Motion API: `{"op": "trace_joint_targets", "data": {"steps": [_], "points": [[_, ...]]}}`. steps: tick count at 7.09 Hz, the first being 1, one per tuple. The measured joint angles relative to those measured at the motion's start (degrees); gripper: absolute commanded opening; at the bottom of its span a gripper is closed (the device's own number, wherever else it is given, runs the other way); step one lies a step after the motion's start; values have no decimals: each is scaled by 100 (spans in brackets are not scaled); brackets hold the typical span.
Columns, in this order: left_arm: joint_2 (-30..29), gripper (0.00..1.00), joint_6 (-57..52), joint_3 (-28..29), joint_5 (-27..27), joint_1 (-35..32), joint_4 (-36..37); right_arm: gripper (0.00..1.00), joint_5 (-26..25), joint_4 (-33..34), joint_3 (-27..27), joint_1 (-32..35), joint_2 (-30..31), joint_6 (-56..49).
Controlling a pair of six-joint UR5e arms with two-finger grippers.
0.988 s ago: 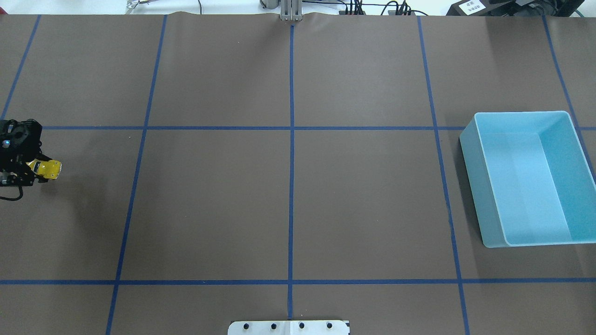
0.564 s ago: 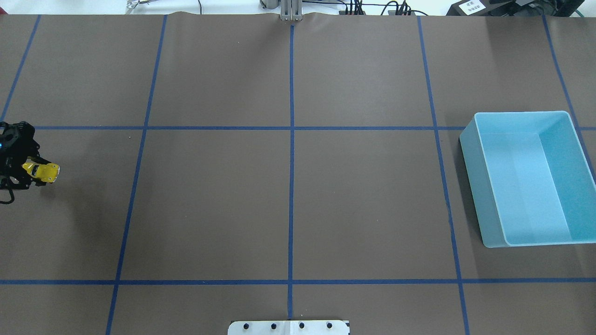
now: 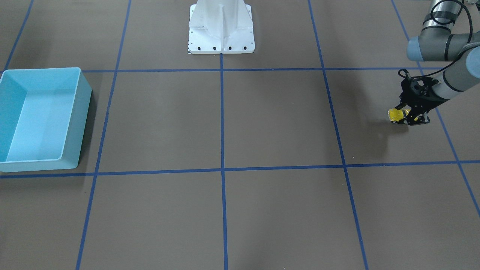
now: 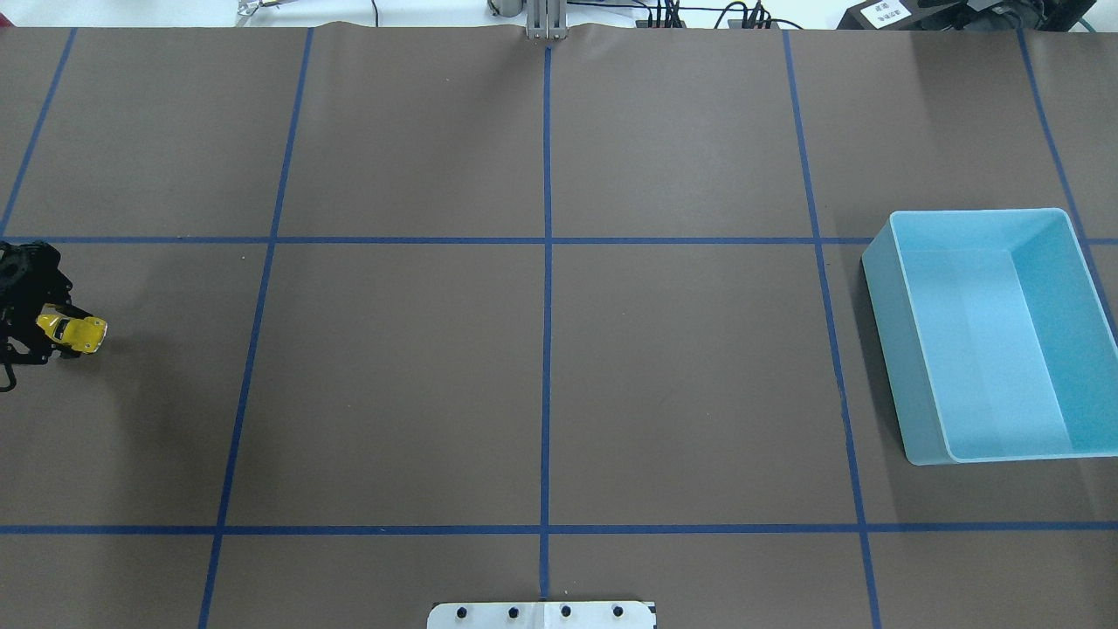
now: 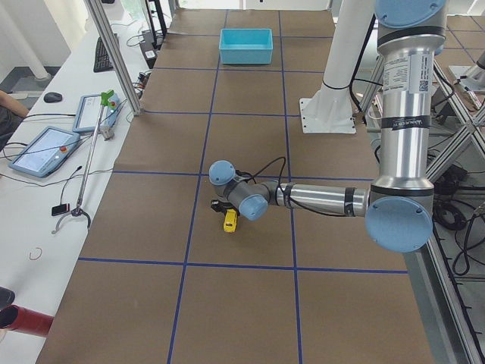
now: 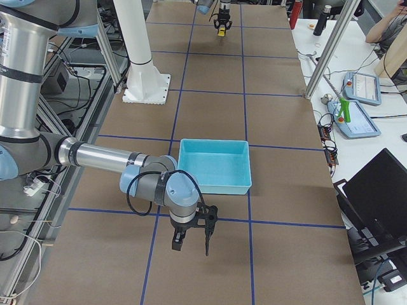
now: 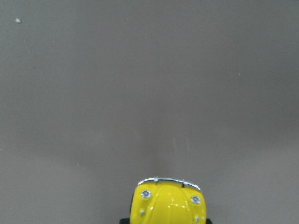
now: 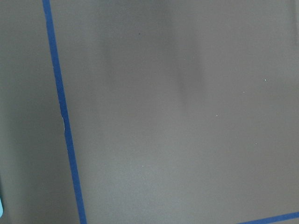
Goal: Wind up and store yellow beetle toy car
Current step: 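Drag the car backward along the table with the left gripper to wind it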
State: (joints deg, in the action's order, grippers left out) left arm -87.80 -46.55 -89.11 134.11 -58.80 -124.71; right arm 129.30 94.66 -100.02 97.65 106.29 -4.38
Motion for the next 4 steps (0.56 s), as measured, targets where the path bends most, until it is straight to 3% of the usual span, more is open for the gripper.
{"op": "trace_joint_targets", "data": {"steps": [4], "points": [[46, 0, -3, 275, 36, 0, -312, 100, -4, -8, 33, 0, 3, -1]]}}
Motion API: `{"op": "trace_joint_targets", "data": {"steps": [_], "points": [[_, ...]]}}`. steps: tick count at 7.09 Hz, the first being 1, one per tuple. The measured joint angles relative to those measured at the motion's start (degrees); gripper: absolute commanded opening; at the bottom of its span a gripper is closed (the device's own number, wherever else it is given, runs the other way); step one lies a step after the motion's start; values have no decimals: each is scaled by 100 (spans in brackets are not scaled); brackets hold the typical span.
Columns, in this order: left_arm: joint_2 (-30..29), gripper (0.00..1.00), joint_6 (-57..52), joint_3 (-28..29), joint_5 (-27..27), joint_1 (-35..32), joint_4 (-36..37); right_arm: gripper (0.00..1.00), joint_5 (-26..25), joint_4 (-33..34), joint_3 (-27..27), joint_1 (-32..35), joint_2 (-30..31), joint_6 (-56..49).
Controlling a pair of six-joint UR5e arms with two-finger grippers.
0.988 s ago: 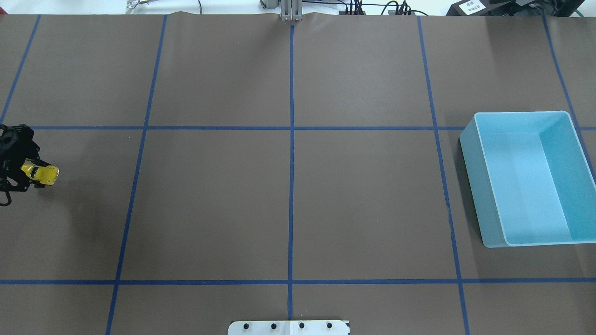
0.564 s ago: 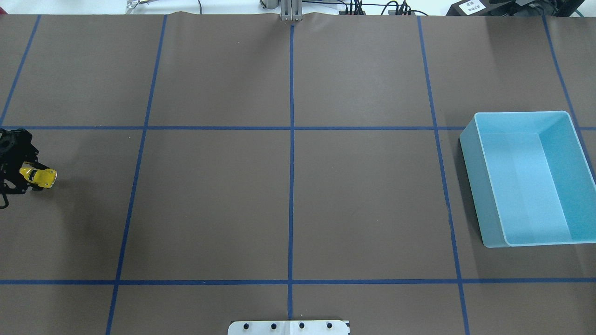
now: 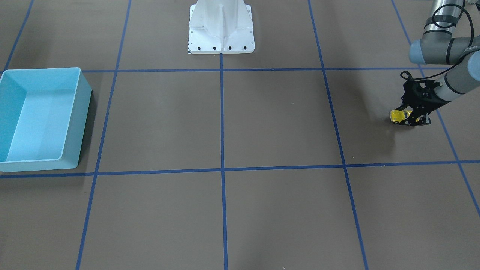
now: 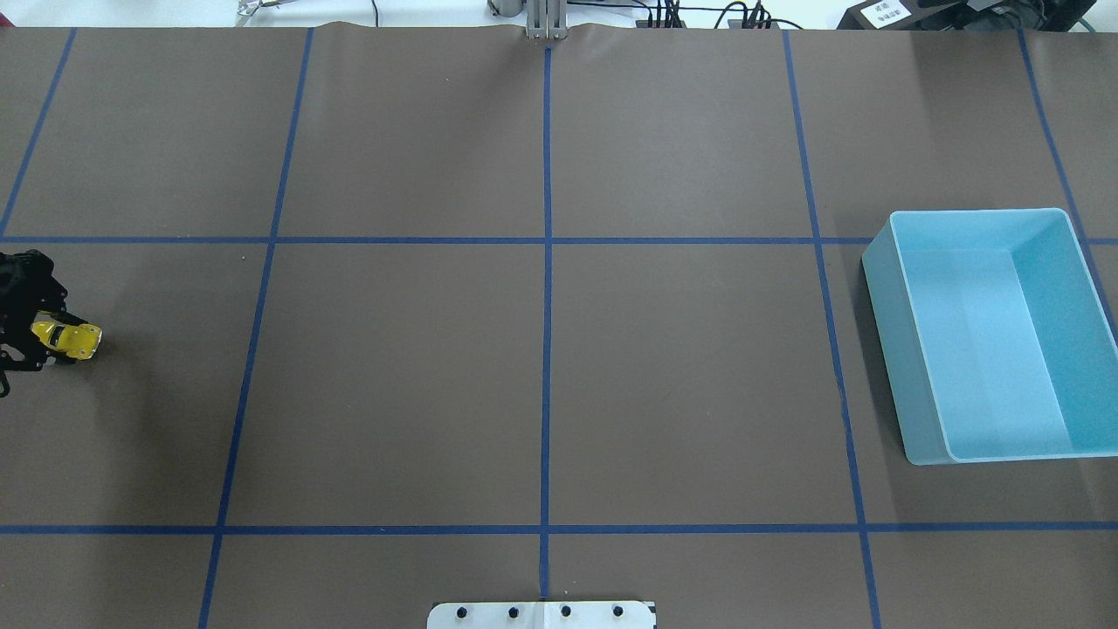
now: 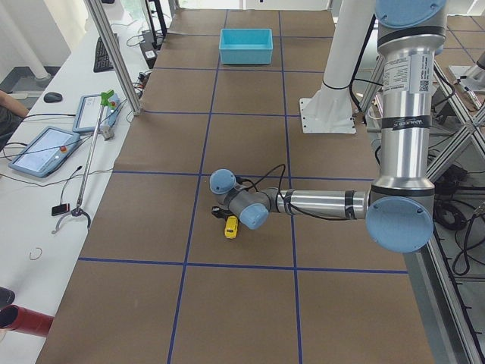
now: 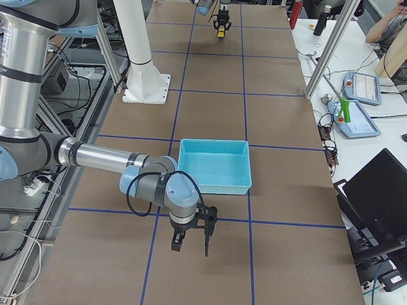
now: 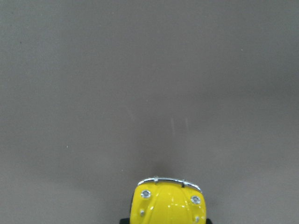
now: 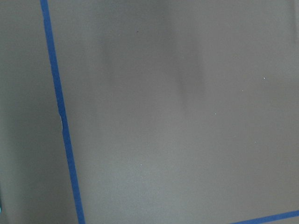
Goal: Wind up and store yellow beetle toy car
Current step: 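Drag the car backward along the table with the left gripper to wind it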
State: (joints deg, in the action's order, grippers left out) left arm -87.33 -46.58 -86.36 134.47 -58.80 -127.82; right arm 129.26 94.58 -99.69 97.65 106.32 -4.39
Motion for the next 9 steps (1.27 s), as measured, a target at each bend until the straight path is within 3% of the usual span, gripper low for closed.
{"op": "trace_joint_targets", "data": {"steps": [9], "points": [[292, 0, -9, 414, 161, -113, -771, 100, 3, -1, 29, 0, -3, 0]]}}
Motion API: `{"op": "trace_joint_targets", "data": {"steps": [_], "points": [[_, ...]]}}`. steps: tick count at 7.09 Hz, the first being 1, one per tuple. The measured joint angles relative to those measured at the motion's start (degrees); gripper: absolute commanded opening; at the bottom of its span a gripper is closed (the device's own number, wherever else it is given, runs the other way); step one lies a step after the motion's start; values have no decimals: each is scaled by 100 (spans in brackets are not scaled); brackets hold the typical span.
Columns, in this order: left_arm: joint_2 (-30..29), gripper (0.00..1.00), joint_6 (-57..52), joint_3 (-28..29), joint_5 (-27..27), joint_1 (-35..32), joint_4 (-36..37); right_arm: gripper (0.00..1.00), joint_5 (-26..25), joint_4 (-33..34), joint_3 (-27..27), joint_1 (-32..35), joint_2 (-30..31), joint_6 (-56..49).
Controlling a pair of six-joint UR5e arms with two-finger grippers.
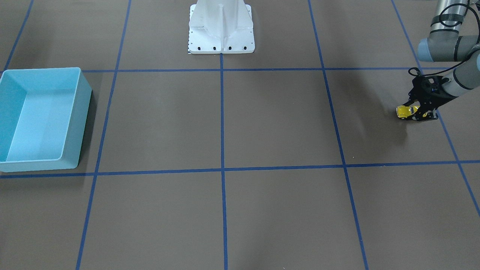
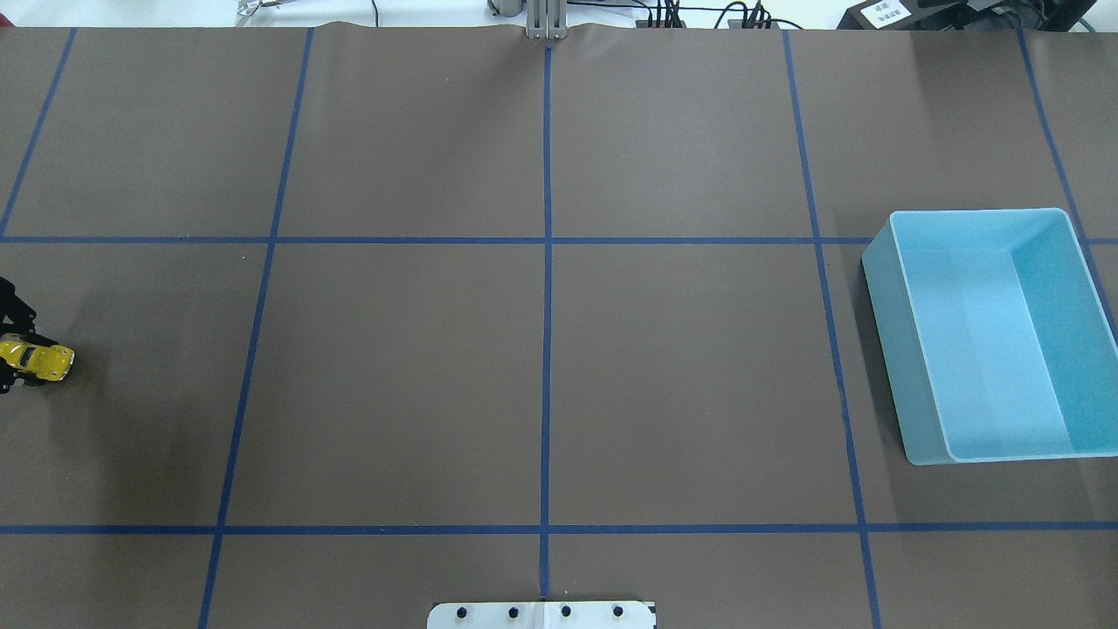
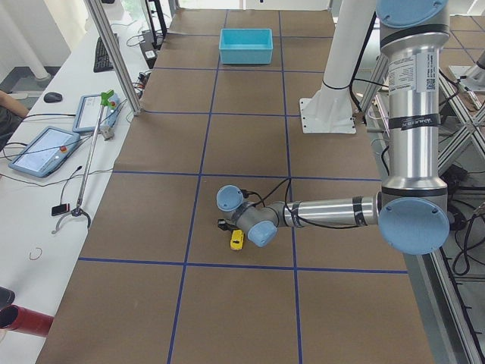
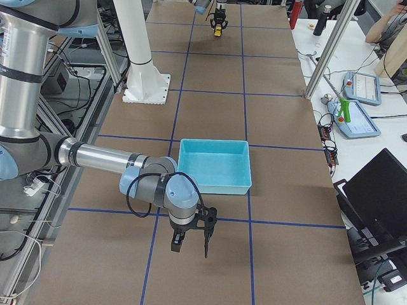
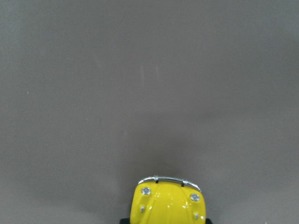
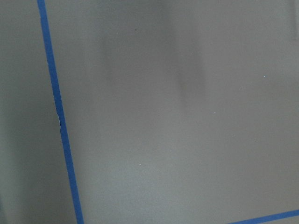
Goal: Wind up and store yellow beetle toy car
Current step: 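Drag the car backward along the table with the left gripper to wind it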
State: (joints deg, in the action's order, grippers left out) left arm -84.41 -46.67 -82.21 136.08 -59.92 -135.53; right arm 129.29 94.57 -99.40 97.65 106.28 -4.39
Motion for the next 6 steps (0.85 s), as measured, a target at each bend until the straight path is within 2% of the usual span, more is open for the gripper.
{"op": "trace_joint_targets", "data": {"steps": [6], "points": [[82, 0, 0, 388, 190, -192, -625, 100, 2, 0, -19, 0, -2, 8]]}}
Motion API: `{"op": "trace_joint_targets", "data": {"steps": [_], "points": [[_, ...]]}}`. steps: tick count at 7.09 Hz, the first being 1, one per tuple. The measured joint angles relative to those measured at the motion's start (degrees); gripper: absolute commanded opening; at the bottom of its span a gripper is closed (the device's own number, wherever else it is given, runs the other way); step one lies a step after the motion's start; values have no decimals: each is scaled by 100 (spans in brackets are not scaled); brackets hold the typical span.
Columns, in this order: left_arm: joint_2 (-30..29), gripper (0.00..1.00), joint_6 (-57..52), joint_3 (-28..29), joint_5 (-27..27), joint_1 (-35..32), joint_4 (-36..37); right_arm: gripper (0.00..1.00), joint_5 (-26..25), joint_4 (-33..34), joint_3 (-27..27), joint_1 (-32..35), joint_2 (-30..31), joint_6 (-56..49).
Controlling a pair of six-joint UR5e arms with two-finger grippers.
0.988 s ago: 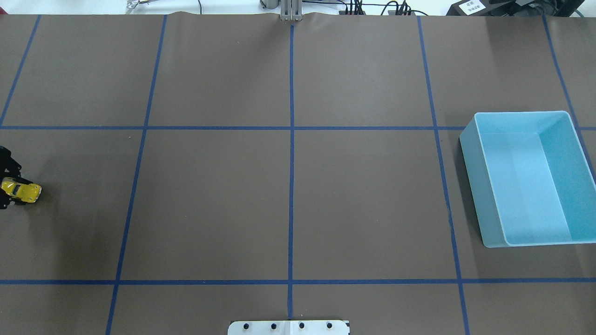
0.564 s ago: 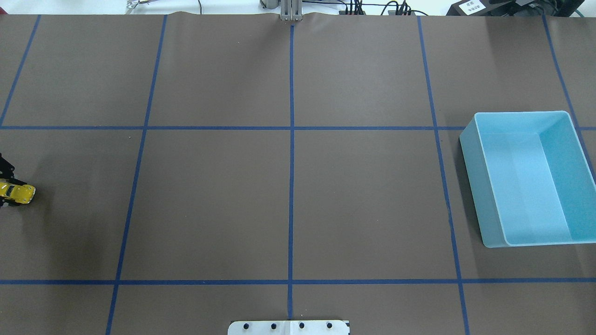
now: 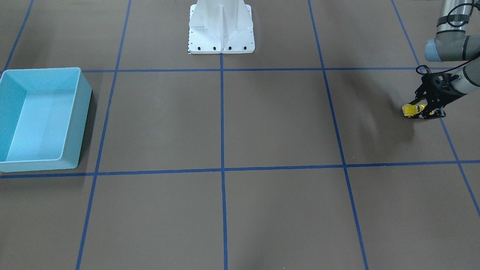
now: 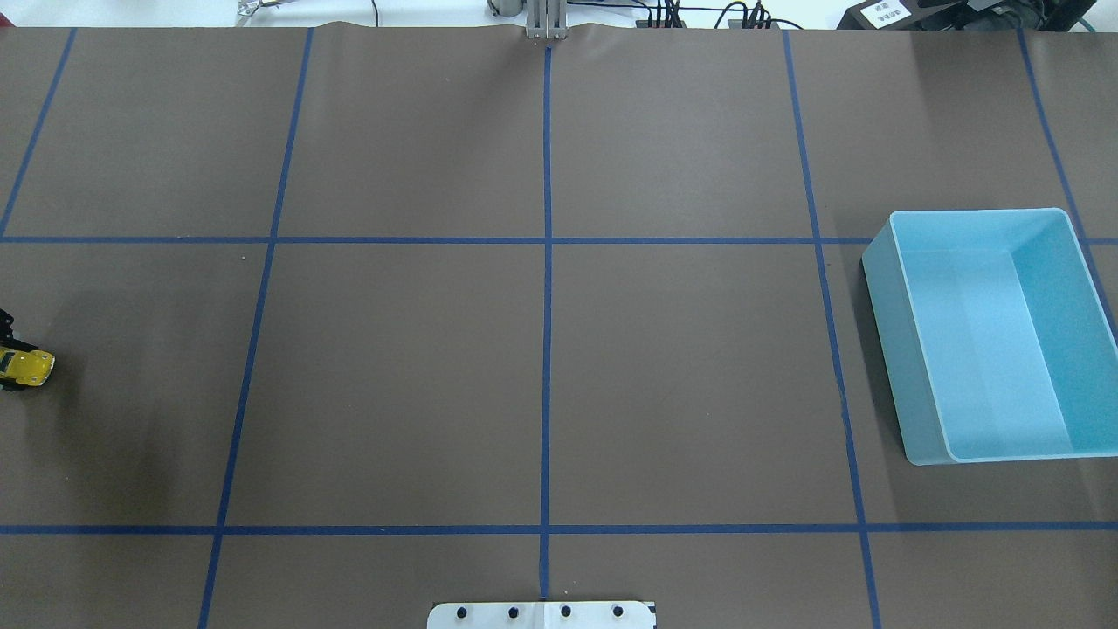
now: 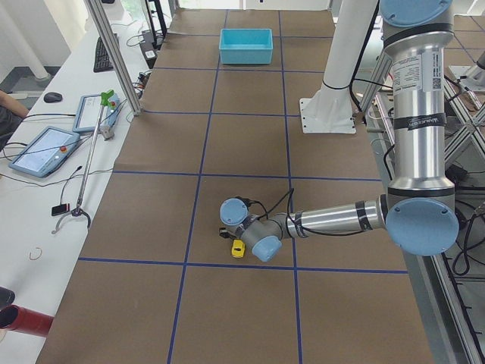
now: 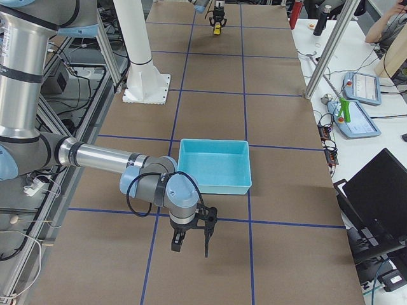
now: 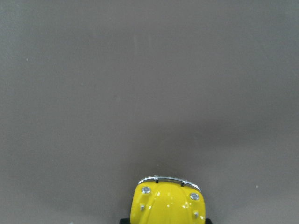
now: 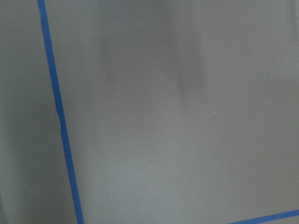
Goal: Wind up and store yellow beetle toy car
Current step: 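Drag the car backward along the table with the left gripper to wind it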
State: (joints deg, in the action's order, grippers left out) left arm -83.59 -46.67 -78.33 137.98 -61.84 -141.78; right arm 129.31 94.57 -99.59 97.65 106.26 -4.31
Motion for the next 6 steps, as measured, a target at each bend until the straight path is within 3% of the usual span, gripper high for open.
{"op": "trace_joint_targets", "data": {"steps": [6], "points": [[50, 0, 0, 223, 96, -121, -372, 100, 7, 0, -35, 0, 0, 0]]}}
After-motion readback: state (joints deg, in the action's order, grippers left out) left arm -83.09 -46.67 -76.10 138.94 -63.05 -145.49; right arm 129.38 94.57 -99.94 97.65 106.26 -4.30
